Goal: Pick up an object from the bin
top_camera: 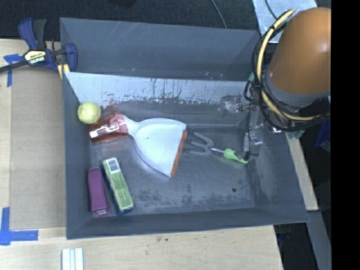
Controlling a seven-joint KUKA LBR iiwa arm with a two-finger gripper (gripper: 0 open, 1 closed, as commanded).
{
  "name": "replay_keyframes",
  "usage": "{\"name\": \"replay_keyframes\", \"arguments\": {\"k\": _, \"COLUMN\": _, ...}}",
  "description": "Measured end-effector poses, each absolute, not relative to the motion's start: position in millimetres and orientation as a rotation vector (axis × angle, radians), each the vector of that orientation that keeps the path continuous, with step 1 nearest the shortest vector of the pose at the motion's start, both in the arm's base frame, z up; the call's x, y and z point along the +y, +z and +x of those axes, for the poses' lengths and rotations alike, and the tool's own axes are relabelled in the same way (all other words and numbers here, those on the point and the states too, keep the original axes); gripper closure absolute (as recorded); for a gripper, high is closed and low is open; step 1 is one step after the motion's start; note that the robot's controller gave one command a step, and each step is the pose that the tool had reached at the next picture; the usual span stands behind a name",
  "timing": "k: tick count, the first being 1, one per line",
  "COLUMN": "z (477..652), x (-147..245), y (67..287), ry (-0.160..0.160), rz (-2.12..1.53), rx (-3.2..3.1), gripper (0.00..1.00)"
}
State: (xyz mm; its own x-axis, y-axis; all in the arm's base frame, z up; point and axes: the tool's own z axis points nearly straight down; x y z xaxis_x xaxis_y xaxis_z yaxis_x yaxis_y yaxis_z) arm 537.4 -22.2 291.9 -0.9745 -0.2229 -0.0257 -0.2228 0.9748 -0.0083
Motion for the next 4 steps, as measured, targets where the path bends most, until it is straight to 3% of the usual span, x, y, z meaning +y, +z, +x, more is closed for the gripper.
{"name": "replay_keyframes", "arguments": {"k": 1, "z": 528.9, "x": -30, "y": 209, "ry": -0.001, "rz": -0.022, "rx": 3.119, "gripper": 0.00}}
{"name": "replay_keyframes", "arguments": {"k": 2, "z": 529.3, "x": -13, "y": 175, "ry": 0.000, "rz": 0.014, "rx": 3.124, "gripper": 0.00}}
{"name": "replay_keyframes", "arguments": {"k": 4, "z": 561.7, "x": -25, "y": 130, "ry": 0.004, "rz": 0.347, "rx": 3.102, "gripper": 0.00}}
